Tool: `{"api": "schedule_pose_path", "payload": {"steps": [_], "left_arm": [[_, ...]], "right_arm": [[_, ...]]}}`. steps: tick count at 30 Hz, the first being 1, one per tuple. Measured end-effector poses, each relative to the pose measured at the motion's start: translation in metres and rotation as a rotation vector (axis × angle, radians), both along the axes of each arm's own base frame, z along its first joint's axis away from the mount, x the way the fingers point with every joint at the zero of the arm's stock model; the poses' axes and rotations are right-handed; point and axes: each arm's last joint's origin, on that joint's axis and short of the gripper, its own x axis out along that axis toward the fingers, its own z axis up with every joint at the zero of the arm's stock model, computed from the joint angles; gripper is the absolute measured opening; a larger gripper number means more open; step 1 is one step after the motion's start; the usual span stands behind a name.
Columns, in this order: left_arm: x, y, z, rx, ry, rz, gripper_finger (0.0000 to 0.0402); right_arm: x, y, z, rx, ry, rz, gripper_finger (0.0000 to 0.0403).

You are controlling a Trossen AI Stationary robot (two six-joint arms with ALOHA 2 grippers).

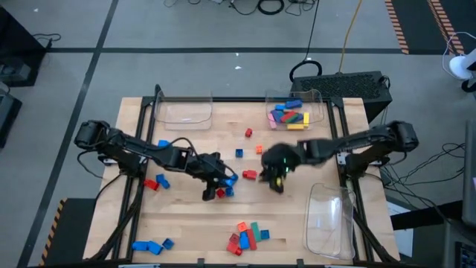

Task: Sort blocks by size
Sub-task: Put the red block into the top right transparent bin

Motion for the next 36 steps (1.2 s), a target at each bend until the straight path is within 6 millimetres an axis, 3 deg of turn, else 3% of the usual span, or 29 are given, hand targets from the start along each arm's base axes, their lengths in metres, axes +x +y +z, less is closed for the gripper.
{"api": "schedule_pose_path", "payload": {"steps": [5,9,13,18,23,30,36], "left_arm": [[-0.002,-0.009,0.0,-0.003,0.003,0.04,0.0148],[-0.003,-0.015,-0.001,-0.04,0.022,0.053,0.0148],[-0.006,-0.025,-0.001,-0.058,0.032,0.043,0.0148],[-0.009,-0.036,-0.001,-0.048,0.029,0.029,0.0148],[-0.01,-0.043,-0.001,-0.026,0.01,0.065,0.0148],[-0.007,-0.046,0.004,-0.038,-0.051,0.117,0.0148],[-0.007,-0.046,0.004,-0.054,-0.059,0.155,0.0148]], "right_arm": [[0.016,0.055,-0.011,-0.003,-0.139,0.167,0.0093],[0.027,0.082,-0.031,0.031,-0.172,0.222,0.0093],[0.029,0.104,-0.048,0.054,-0.152,0.289,0.0093],[0.031,0.143,-0.056,0.045,-0.136,0.397,0.0093],[0.04,0.175,-0.066,0.005,-0.011,0.458,0.0093],[0.057,0.194,-0.08,-0.098,0.099,0.504,0.0093],[0.065,0.192,-0.09,-0.121,0.15,0.505,0.0093]]}}
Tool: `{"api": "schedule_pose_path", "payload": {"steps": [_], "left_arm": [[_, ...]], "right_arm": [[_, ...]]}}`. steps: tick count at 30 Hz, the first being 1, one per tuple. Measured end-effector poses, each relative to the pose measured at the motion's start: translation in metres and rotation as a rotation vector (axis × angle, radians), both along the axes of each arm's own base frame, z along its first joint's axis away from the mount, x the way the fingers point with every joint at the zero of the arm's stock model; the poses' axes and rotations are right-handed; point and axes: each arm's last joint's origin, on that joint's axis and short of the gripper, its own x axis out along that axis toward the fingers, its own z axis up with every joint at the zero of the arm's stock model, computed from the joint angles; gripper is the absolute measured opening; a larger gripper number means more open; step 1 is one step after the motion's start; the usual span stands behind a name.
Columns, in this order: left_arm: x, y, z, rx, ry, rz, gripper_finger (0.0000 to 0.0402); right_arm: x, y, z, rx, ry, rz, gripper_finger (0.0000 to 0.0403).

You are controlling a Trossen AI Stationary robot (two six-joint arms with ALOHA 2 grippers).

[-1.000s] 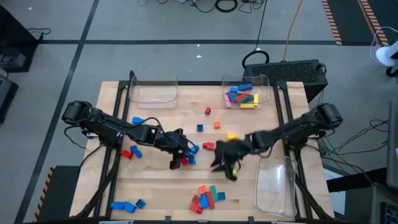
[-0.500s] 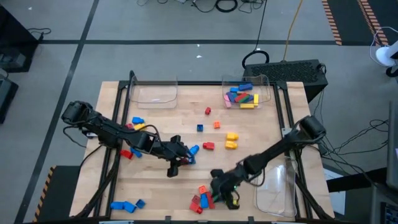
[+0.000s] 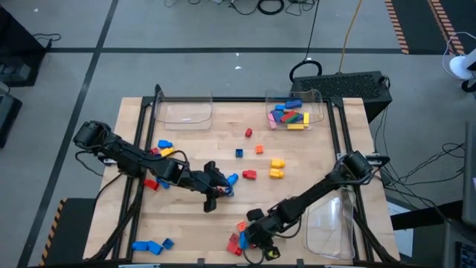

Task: Sort blocks by size
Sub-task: Put the red block into the top right transparent bin

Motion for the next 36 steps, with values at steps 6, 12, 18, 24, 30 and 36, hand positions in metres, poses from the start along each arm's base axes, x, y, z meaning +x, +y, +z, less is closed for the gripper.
{"api": "schedule_pose_path", "payload": {"steps": [6,12,18,24,30,36], "left_arm": [[-0.001,-0.002,0.0,0.001,-0.002,-0.005,0.0148],[0.0,-0.002,0.0,0.001,-0.003,-0.002,0.0148],[0.0,-0.002,0.0,0.005,-0.004,0.001,0.0148],[0.0,-0.001,0.0,0.027,-0.009,0.029,0.0148],[-0.001,0.0,0.0,0.031,-0.005,0.031,0.0148],[-0.001,0.0,0.0,0.036,-0.005,0.038,0.0148]], "right_arm": [[-0.003,-0.017,-0.002,-0.13,0.082,-0.1,0.0093],[-0.006,-0.04,0.009,-0.268,0.102,-0.18,0.0093],[-0.009,-0.065,0.029,-0.363,0.09,-0.282,0.0093],[-0.003,-0.075,0.033,-0.303,0.099,-0.327,0.0098],[-0.01,-0.082,0.03,-0.475,0.109,-0.068,0.0157],[-0.01,-0.087,0.029,-0.563,0.082,0.132,0.0248]]}}
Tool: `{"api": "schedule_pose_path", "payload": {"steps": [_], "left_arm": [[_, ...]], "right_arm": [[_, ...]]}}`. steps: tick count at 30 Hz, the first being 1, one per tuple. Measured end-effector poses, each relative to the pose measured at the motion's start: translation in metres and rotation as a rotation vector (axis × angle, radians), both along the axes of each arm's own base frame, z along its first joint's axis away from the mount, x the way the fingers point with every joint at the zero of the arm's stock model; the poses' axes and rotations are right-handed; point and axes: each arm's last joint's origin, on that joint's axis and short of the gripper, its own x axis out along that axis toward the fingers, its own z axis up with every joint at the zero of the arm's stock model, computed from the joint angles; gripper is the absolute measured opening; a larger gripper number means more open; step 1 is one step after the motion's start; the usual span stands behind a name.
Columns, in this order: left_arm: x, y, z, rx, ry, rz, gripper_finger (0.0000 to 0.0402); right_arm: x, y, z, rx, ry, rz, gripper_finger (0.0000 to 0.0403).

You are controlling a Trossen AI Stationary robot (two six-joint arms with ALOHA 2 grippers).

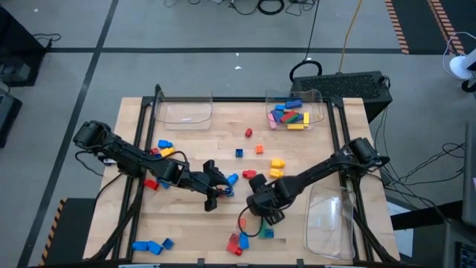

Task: Sort blocks by size
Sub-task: Put the red block into the top right transparent bin

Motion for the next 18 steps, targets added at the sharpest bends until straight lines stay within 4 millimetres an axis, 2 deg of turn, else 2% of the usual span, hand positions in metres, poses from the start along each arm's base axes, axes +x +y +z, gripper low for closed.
{"api": "schedule_pose_path", "payload": {"steps": [3,7,13,18], "left_arm": [[0.0,0.001,0.0,0.011,-0.003,0.014,0.0148],[0.0,0.002,0.0,0.035,-0.012,0.046,0.0148],[0.0,0.002,0.0,0.042,-0.013,0.055,0.0148],[-0.001,0.002,-0.001,0.046,-0.002,0.055,0.0148]], "right_arm": [[0.001,-0.002,0.0,-0.031,-0.002,0.091,0.0277],[0.008,-0.009,-0.003,-0.041,-0.02,0.145,0.0284],[0.015,-0.026,-0.016,-0.012,0.025,0.134,0.0258],[0.014,-0.031,-0.02,-0.021,0.067,0.12,0.0223]]}}
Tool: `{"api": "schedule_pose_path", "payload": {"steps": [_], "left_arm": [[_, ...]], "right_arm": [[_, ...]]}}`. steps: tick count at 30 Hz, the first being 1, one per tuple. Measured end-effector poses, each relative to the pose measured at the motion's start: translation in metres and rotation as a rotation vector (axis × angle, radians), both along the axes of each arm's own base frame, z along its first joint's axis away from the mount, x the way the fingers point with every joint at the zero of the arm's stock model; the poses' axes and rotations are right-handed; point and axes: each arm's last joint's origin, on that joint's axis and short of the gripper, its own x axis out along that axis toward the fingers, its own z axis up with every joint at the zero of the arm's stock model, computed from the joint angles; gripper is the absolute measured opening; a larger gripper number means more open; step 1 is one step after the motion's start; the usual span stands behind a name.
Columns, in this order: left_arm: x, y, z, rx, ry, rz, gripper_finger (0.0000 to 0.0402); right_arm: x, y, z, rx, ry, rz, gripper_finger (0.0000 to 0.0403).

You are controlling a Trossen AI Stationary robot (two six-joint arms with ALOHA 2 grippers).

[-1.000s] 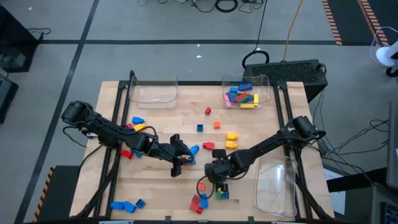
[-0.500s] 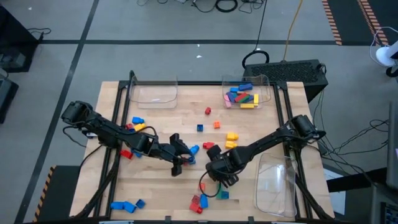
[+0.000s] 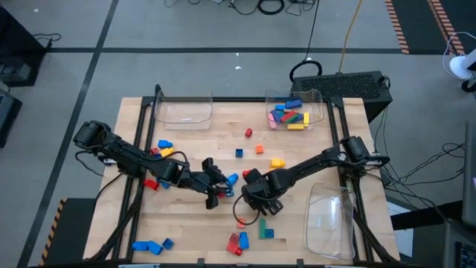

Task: Sort blocks by size
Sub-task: Put the red block into the top right transparent bin

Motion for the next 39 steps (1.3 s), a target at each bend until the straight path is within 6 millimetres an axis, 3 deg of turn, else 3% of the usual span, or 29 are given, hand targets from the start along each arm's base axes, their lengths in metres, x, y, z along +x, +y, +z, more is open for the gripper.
{"api": "schedule_pose_path", "payload": {"steps": [4,10,20,24,27,34,39], "left_arm": [[0.0,0.0,0.0,0.001,0.003,0.0,0.0148],[-0.001,0.0,-0.001,0.003,0.01,0.0,0.0148],[-0.001,0.0,-0.001,0.004,0.014,0.001,0.0148],[-0.001,0.0,-0.001,0.005,0.015,0.0,0.0148],[-0.001,0.0,-0.001,0.005,0.017,0.0,0.0148],[-0.001,0.0,-0.001,0.005,0.018,0.001,0.0148],[-0.001,0.0,-0.002,-0.013,0.019,0.015,0.0148]], "right_arm": [[0.0,-0.002,0.0,0.003,0.005,-0.019,0.0174],[0.003,-0.011,0.001,0.032,0.007,-0.123,0.006],[-0.004,-0.028,0.011,0.068,0.075,-0.254,0.0059],[-0.013,-0.036,0.031,0.058,0.07,-0.293,0.0059],[-0.022,-0.045,0.046,-0.009,0.067,-0.33,0.0035],[-0.048,-0.085,0.089,-0.138,0.027,-0.502,0.0],[-0.058,-0.114,0.114,-0.094,-0.074,-0.638,0.0016]]}}
